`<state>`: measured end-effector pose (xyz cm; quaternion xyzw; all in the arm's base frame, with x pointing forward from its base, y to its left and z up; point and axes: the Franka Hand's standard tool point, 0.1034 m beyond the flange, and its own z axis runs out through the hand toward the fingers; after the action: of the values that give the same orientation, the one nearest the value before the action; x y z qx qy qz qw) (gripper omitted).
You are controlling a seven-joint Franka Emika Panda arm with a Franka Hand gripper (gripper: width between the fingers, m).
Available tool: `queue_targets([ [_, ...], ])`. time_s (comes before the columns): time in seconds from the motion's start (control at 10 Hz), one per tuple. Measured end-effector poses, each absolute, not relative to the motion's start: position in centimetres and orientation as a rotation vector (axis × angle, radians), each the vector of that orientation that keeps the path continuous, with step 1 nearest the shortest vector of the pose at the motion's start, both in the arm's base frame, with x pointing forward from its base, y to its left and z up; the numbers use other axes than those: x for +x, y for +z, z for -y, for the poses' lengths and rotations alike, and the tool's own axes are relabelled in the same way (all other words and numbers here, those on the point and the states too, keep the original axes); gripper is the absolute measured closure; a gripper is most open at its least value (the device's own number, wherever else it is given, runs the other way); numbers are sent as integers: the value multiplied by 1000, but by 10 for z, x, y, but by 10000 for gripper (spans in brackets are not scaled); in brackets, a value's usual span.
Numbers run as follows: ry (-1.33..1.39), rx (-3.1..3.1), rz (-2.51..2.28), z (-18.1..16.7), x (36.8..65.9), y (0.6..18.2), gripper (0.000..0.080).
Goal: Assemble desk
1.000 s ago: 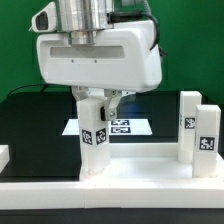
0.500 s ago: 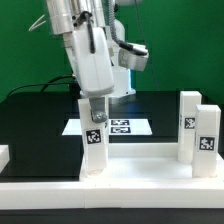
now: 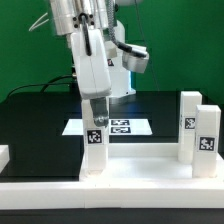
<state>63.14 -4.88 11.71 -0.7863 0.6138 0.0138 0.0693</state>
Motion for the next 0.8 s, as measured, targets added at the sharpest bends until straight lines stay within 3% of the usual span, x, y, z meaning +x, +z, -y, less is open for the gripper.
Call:
queue_targets([
  [0.1,7,-2546,-1614,47,633,120,170],
  [0.2,-7,-2621,-1491,45,631,117,156],
  [0.5,-22,-2742,-1265,47,630,116,151],
  [0.8,-72,-2991,-657,49,634,119,150],
])
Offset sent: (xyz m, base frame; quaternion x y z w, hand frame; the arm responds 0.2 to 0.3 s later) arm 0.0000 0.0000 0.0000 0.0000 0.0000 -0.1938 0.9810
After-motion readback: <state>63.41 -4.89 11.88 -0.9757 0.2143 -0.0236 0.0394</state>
